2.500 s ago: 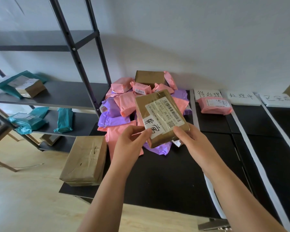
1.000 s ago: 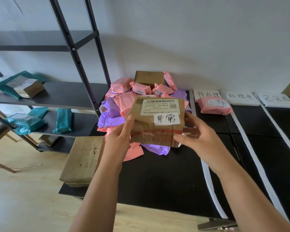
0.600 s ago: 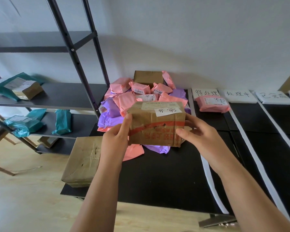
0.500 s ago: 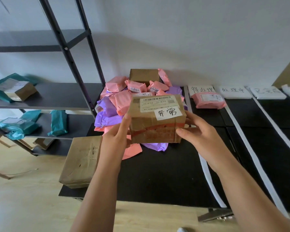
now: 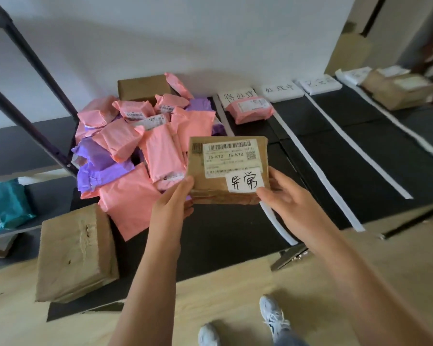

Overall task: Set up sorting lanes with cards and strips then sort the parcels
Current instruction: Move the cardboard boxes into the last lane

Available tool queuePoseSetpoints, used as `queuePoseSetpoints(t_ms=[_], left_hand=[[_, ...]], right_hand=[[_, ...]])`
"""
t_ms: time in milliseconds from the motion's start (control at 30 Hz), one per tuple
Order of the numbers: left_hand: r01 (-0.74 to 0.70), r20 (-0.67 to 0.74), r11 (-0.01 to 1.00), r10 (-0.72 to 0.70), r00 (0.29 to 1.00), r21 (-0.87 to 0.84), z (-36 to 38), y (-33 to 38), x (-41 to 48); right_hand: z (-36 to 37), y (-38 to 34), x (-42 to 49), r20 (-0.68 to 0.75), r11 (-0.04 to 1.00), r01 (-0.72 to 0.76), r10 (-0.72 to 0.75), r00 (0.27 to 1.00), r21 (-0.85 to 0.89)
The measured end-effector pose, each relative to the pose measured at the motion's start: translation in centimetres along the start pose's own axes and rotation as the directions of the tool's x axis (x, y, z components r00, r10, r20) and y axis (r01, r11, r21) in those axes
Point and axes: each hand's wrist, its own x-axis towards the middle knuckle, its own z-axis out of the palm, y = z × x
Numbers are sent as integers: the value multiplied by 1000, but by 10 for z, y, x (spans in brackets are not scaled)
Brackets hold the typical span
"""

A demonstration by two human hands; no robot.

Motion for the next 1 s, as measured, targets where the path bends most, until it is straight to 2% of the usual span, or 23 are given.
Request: queuePoseSetpoints(t_ms=[300, 567, 767, 900, 1000], left_hand=[[-93, 148, 992, 81, 986, 81, 105, -8, -45], [-134, 242, 979, 94, 966, 151, 265, -33, -98], [-212, 329, 952, 131, 935, 222, 367, -60, -137], [-281, 406, 919, 153, 901, 277, 419, -66, -139], [-283, 437, 913, 135, 889, 293, 454, -70, -130]], right_hand=[[-101, 30, -34, -173, 999, -4, 11, 985, 40], [-247, 92, -72, -364, 996, -52, 73, 929, 68], [-332, 143, -102, -496, 988, -146, 155, 854, 58], [-367, 173, -108, -606, 966, -186, 257, 753, 179], [-389, 192, -101, -637, 950, -211, 312, 705, 231]])
